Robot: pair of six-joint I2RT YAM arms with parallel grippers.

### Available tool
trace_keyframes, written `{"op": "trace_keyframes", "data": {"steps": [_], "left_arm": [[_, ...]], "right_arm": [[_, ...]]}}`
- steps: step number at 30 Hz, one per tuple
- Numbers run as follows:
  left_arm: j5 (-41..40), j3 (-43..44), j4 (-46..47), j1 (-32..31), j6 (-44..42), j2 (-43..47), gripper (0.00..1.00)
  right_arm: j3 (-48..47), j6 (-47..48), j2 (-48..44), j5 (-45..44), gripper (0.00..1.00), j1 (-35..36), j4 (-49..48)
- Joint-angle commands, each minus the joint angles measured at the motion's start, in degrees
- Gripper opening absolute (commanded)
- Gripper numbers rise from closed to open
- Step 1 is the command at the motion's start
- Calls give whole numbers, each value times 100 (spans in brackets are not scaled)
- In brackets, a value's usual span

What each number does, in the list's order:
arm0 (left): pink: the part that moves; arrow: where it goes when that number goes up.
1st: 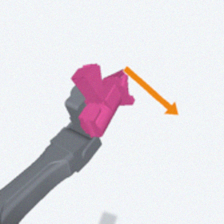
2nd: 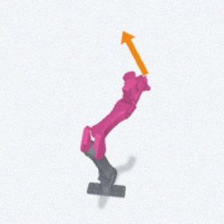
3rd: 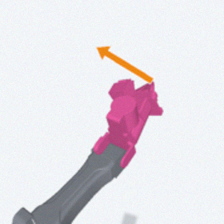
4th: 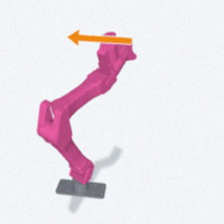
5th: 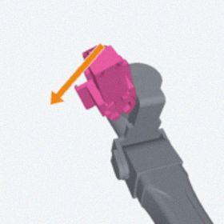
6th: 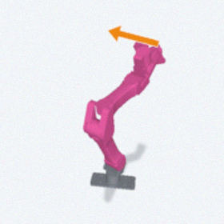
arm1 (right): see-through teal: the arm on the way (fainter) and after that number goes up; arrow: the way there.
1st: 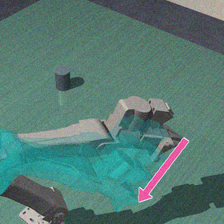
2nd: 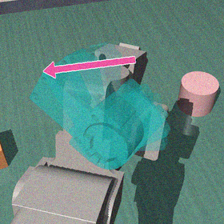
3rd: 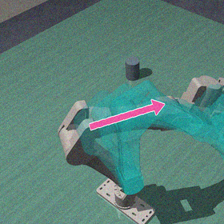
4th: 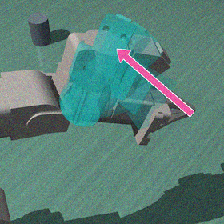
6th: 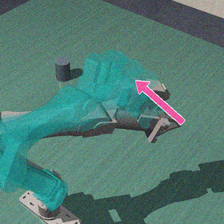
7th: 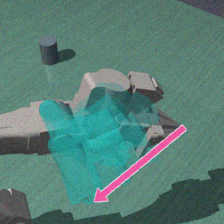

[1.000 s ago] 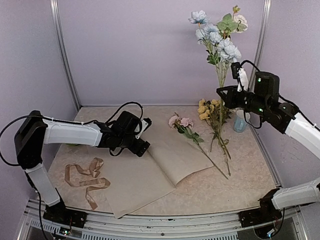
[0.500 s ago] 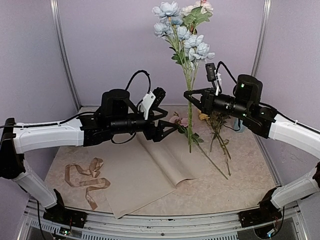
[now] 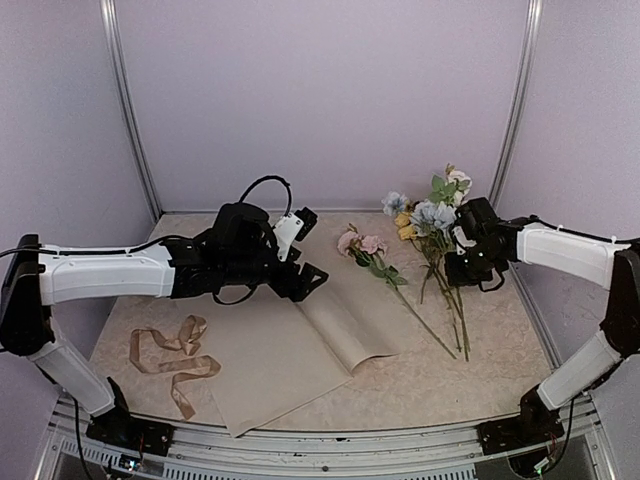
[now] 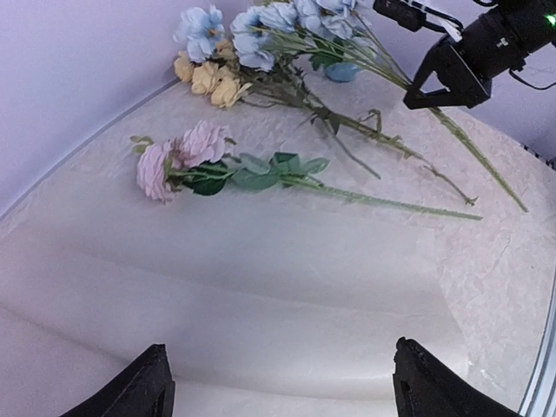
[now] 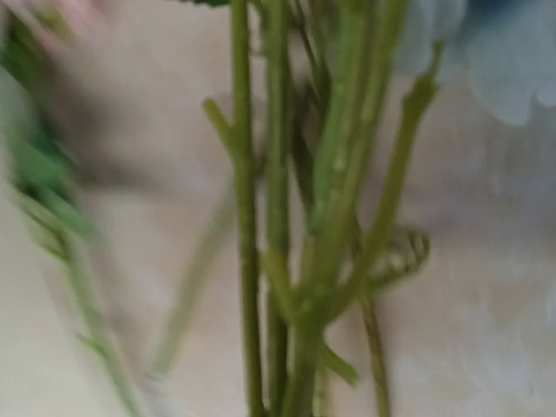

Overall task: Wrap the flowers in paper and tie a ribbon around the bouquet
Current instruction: Place the fake flower at the center of the board, then pick up the fake flower from the center of the board.

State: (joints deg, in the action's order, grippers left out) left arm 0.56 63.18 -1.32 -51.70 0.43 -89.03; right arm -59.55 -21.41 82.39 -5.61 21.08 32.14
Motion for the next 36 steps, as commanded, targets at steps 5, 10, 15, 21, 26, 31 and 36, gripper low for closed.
{"op": "trace_keyframes", "data": {"steps": [5,10,15,21,26,31,36], "left_arm": [[-283,-261,-208,226,148,264,85],[-338,-260,-283,269,75,267,85],[-349,-307,-281,355,84,311,85],[-330,-365,-328,424,133,388,86],[-336,-417,-395,458,131,491,86],[-280,-455,-356,470,151,512,86],[-248,-403,-399,477,129,500,86]], "right_arm": [[-433,393,880,-749,42,19,901],[-903,491,1004,-780,66,47,1081],[-1060,1315,1083,45,62,1008,369],[-1527,1384,2205,693,57,1091,176],[-2180,1394,3150,-198,51,1091,521],[-2323,1422,3476,-251,22,1035,506],[-2239,1441,3151,-382,0,1045,593]]}}
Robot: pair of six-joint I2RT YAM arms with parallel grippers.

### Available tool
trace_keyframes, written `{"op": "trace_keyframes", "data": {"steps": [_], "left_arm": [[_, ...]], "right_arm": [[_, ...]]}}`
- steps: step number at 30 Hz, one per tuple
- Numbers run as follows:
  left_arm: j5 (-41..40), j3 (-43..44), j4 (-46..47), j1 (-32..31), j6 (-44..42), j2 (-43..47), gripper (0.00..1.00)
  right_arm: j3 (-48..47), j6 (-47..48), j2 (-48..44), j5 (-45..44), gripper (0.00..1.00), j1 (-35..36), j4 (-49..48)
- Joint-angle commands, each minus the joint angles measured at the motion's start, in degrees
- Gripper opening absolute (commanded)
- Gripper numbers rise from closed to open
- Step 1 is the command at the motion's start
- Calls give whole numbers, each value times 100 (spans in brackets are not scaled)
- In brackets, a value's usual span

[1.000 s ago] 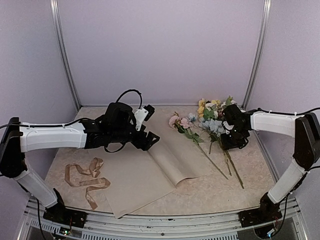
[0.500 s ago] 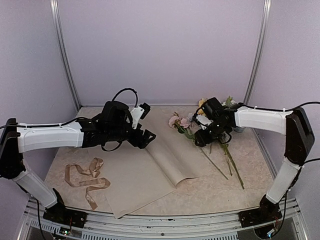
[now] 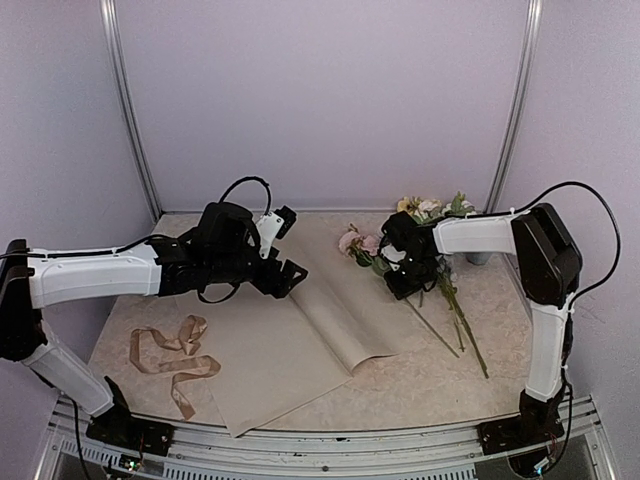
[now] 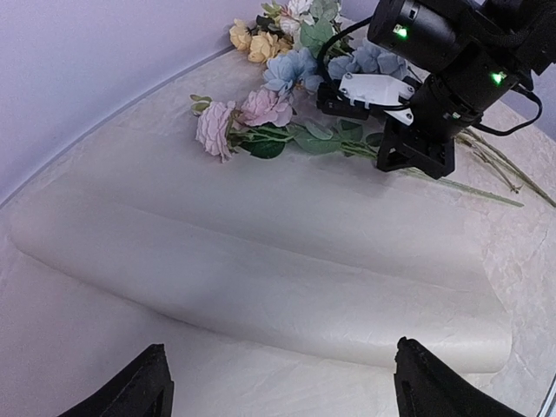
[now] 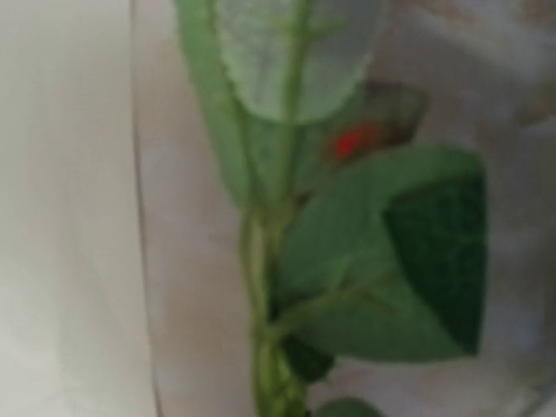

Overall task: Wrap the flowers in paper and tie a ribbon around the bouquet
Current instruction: Pick up the fake flower from the center of the board, then pass from the right arm to the left

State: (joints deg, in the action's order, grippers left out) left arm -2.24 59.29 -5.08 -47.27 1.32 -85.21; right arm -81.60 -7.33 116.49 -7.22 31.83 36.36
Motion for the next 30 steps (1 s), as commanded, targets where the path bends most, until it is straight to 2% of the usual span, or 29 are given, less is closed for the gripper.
{"op": "trace_keyframes", "data": {"steps": [1,8,10,13,15,17,20,22,28,30], "left_arm": [[34,-14,-21,33,35,126,86],[5,19,-15,33,39,155,86],[31,21,-19,33,83,204,86],[228,34,49,5,213,314,86],[515,47,180,-108,274,396,88],[1131,43,477,-234,327,470,92],[2089,-123,1456,-257,751,581,99],[2498,-158,1901,-279,954,581,99],[2668,58,2106,-453,785,399,99],[2228,163,1885,-435,751,279,98]], "right_arm": [[-18,58,-364,-279,0,-16,185],[-278,76,-1416,-859,0,171,287],[-299,123,-1865,-616,0,362,-13],[213,-151,-2777,705,0,529,-1254],[983,-792,-3518,1699,0,540,-2726],[1774,-1743,-3949,2245,0,701,-4325],[2314,-2557,-3981,2351,0,1167,-6008],[2215,-2715,-3760,2389,0,1439,-6459],[1655,-2519,-3196,2394,0,1979,-6596],[1586,-2548,-3091,2529,0,2045,-6708]]}}
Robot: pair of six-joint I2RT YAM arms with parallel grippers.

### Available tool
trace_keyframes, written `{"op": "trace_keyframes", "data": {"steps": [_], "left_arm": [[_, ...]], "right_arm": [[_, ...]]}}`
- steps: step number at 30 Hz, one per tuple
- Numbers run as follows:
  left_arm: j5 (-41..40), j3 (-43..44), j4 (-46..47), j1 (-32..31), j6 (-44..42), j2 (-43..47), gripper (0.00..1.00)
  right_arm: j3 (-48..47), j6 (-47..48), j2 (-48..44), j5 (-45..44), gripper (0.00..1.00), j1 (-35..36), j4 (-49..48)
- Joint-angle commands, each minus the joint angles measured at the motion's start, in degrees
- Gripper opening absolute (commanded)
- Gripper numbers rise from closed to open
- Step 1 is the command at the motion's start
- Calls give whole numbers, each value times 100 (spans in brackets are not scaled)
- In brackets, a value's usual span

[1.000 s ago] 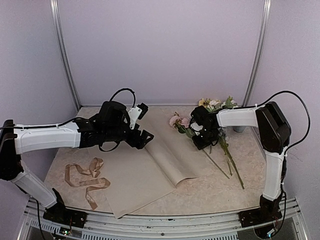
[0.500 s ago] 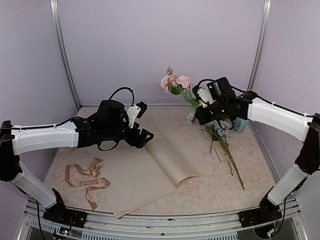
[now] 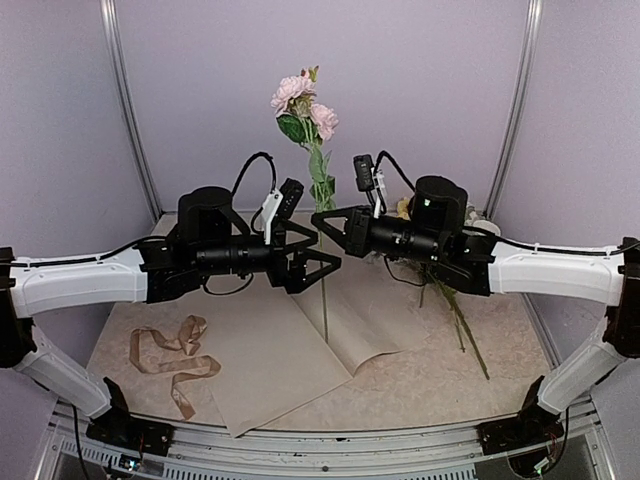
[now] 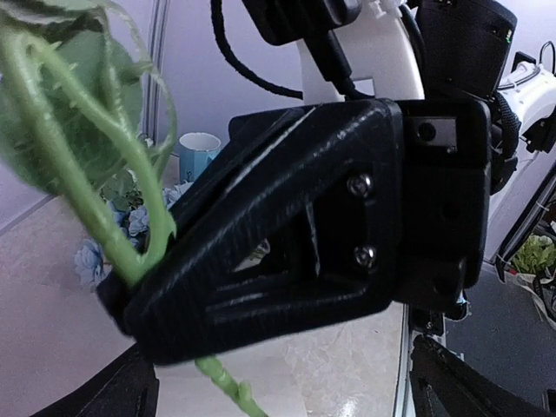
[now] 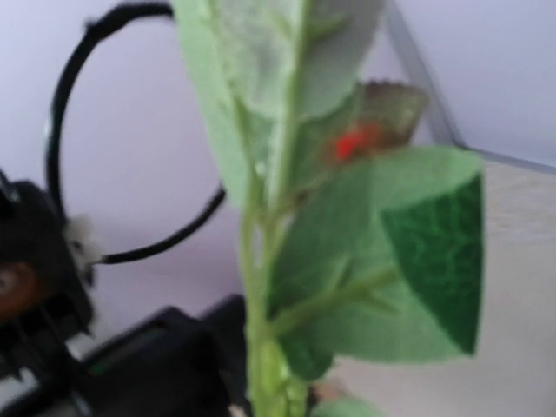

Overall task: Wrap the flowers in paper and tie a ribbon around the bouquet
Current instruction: Pass from the right arm to the left

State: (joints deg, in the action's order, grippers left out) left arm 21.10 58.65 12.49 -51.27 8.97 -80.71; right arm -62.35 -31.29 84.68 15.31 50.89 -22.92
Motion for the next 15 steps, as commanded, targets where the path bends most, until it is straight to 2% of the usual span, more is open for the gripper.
{"op": "trace_keyframes", "data": {"steps": [1,2,3,4,6,7,9,11,13,15], "left_arm": [[-452,294,-35,10,13,-237,96],[-559,338,-179,90,78,-284,94],[-533,332,-207,198,148,-296,86],[-481,272,-150,239,194,-278,71],[-435,162,37,241,221,-226,20],[-422,129,97,240,268,-200,1],[-383,73,148,255,401,-136,0],[-423,-65,218,346,691,-26,0],[-430,-267,200,584,1121,20,0],[-395,-456,125,972,1706,-15,0]], "right_arm": [[-378,-165,126,333,0,178,-806],[-405,-186,175,361,0,208,-810],[-411,-229,219,382,0,234,-817],[-374,-277,252,438,0,243,-873],[-263,-401,297,498,0,248,-957],[-239,-446,320,505,0,240,-942],[-304,-384,345,515,0,221,-666],[-618,-156,367,515,0,157,50],[-872,176,294,40,34,66,1369],[-909,428,104,-568,58,-77,2406]]}}
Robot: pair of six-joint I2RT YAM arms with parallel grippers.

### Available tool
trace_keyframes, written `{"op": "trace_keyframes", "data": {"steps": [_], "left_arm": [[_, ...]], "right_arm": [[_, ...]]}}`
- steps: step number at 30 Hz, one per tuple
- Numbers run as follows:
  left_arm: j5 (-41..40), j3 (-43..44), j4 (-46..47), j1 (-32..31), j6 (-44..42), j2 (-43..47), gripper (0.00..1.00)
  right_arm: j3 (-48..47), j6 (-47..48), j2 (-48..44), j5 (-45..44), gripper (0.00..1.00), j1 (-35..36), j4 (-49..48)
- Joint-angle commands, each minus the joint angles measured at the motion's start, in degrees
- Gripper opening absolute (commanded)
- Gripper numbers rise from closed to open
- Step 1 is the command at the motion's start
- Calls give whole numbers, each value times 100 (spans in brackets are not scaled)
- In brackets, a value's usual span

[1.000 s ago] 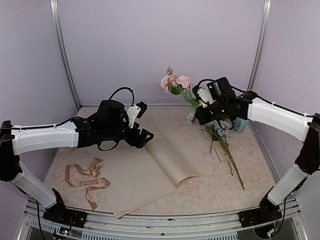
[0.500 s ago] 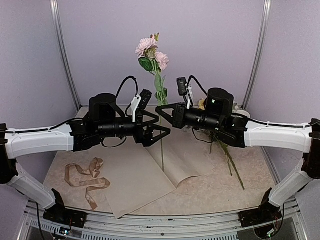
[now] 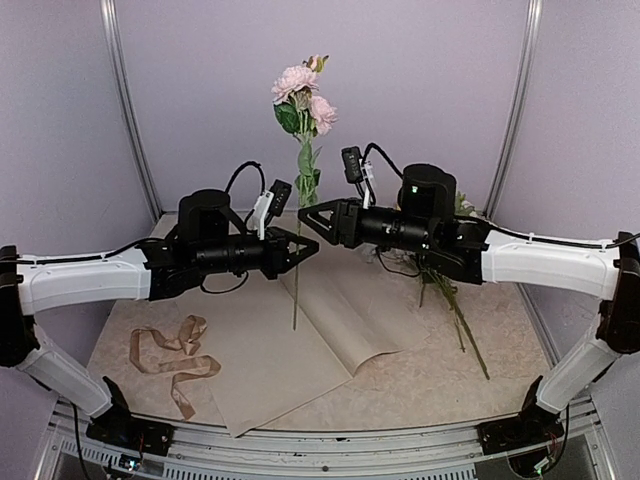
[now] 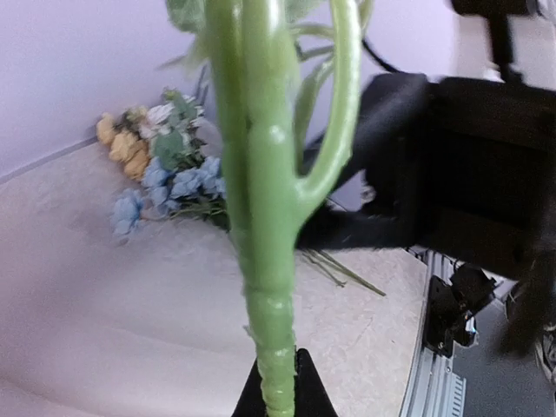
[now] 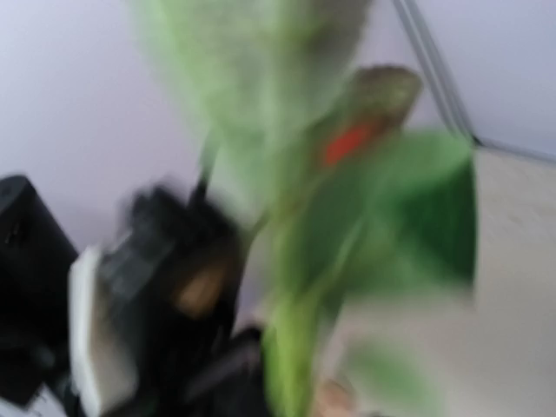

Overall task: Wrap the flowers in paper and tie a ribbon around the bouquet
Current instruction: Pass from the right arm to the left, then place the fake flower on the flattened wrapping paper.

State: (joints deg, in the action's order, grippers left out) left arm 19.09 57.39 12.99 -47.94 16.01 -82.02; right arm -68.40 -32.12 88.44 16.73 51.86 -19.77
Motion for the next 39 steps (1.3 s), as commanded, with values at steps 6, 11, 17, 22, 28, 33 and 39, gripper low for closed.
{"op": "trace_keyframes", "data": {"steps": [6,11,17,22,28,33,39], "left_arm": [[-146,-560,-185,1555,1415,-433,0],[-286,-25,-652,1890,1295,-1426,0],[-107,540,-757,1974,1484,-2582,0],[-86,634,-744,1954,1515,-3060,0],[-139,563,-802,1958,1432,-3215,0],[-1,712,-820,1931,1438,-3474,0],[121,977,-871,1917,1364,-3575,1]], "right_arm": [[447,120,-871,-1883,78,-1078,4802],[1134,98,-841,-2383,100,-1461,5813],[1172,323,121,-2122,93,-1474,5905],[1306,403,787,-1139,86,-1459,5003],[1013,423,1341,-927,83,-1388,4761],[881,219,1602,-2805,88,-1327,5717],[1410,-91,1533,-3493,94,-1336,6075]]}}
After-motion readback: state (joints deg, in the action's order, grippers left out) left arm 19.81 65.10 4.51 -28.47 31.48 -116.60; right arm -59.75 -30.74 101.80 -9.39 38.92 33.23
